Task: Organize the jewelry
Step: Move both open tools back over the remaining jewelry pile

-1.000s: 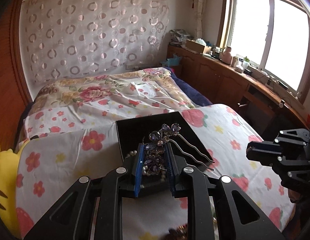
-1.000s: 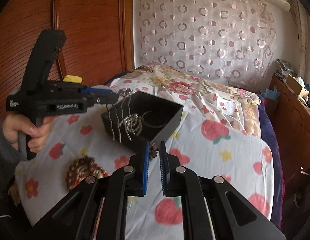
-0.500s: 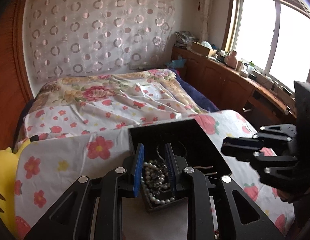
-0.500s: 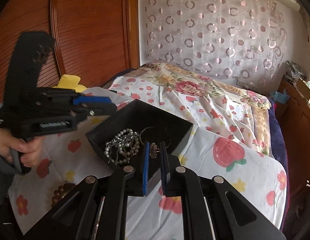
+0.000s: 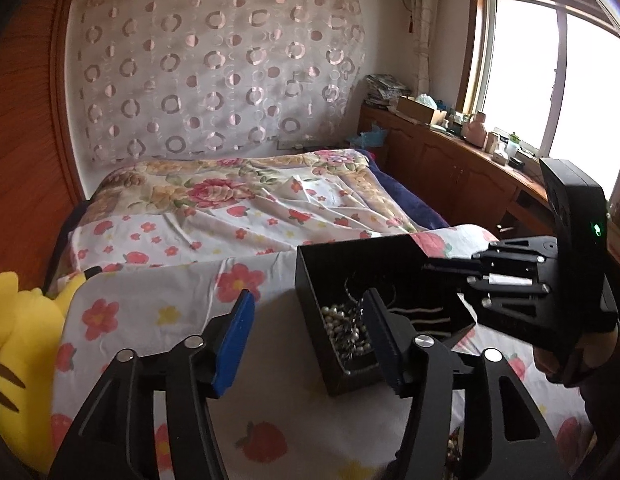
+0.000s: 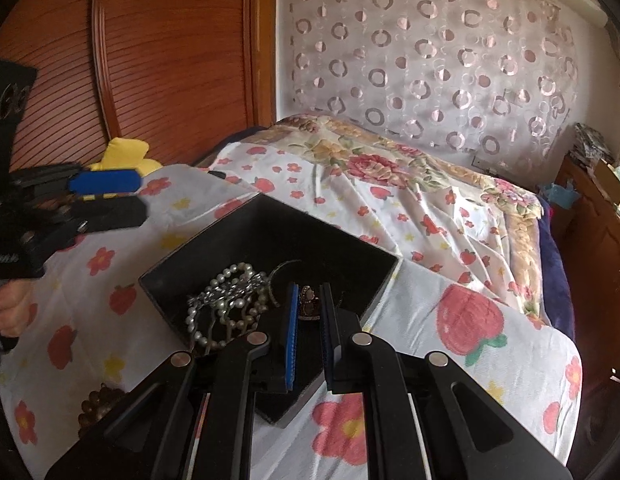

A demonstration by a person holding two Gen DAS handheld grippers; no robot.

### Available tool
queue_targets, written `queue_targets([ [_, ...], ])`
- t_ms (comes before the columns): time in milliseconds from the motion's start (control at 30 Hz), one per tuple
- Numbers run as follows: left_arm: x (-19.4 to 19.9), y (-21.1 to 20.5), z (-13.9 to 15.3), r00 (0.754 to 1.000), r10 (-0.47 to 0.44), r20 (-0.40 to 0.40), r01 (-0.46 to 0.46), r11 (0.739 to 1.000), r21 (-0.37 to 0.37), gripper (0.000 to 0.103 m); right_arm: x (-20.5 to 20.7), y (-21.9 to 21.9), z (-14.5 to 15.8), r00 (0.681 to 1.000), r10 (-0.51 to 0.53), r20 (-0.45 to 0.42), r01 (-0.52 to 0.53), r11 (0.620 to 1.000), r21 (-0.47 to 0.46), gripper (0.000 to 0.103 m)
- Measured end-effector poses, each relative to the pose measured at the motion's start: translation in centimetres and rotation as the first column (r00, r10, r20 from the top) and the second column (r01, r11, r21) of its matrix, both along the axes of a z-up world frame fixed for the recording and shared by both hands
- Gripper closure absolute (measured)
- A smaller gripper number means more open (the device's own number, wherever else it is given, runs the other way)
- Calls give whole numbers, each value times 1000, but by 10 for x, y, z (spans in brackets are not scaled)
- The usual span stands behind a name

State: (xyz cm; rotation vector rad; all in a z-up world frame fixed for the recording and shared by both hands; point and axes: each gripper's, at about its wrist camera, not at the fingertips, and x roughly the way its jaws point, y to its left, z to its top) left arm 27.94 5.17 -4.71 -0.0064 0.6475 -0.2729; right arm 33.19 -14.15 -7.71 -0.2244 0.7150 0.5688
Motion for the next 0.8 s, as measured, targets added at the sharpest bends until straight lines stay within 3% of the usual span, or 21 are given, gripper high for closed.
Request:
queue_targets([
  [100, -10, 0, -4, 1000, -1, -9, 1, 1000, -6, 47, -1, -3, 2, 1000, -10, 3, 10, 1000, 4, 88],
  [167, -15, 0, -7, 1000, -1, -15, 1, 1000, -3, 46, -5, -8, 5, 1000, -21, 12, 21, 1000, 9, 74],
  [200, -18, 0, -9, 1000, 0, -19, 0, 1000, 0, 40, -6, -10, 6, 1000, -25, 16, 25, 1000, 13, 68],
  [367, -35, 1, -16, 999, 2, -33, -2, 1000, -6, 38, -17, -17, 15, 999, -35, 27, 35, 999, 20, 68],
  [533, -57, 0, -23, 999, -2, -50, 1, 1000, -10, 37, -55, -32, 17, 999, -29, 14, 28, 999, 45, 68],
  [800, -92, 1, -42, 995, -13, -96, 12, 1000, -8, 37, -107, -38, -26, 993, 13, -121, -12, 1000, 15, 69],
])
